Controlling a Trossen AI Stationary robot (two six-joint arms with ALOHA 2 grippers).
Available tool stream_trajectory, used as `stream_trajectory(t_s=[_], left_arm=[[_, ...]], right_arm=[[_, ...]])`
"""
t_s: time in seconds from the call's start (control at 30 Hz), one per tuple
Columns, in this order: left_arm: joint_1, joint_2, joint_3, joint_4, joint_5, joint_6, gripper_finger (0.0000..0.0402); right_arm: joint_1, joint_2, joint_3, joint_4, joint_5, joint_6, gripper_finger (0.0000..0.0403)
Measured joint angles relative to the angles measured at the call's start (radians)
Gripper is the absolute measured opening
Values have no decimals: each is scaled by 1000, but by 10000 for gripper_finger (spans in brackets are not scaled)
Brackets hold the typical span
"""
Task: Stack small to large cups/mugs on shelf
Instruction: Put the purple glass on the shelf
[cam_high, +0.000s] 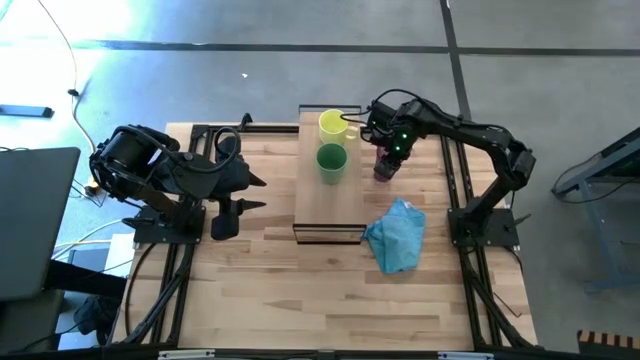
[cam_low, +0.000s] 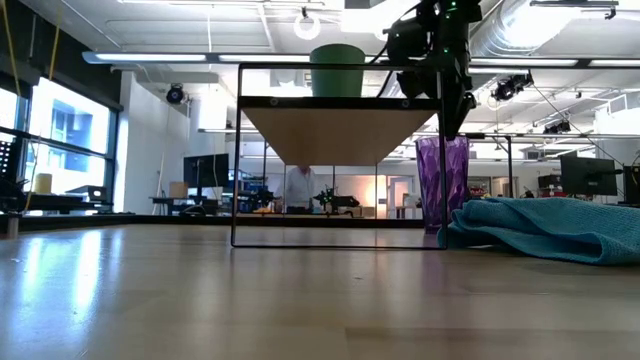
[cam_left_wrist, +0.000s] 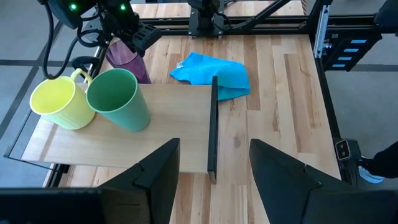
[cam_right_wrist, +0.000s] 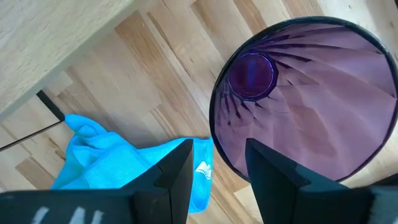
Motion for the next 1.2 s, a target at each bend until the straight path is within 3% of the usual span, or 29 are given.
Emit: stream_trajectory(t_s=[0.43, 0.8, 1.0, 1.2], left_arm=[[0, 0, 0, 0, 0, 0, 184], [0, 0, 0, 0, -15, 0, 184], [0, 0, 0, 0, -20, 0, 184], [0, 0, 0, 0, -22, -8, 184]], right_arm=[[0, 39, 0, 20, 6, 20, 134], [0, 39, 0, 9, 0, 25, 68], [0, 33, 0, 10, 26, 26, 7], [0, -3, 0, 13, 56, 48, 2]])
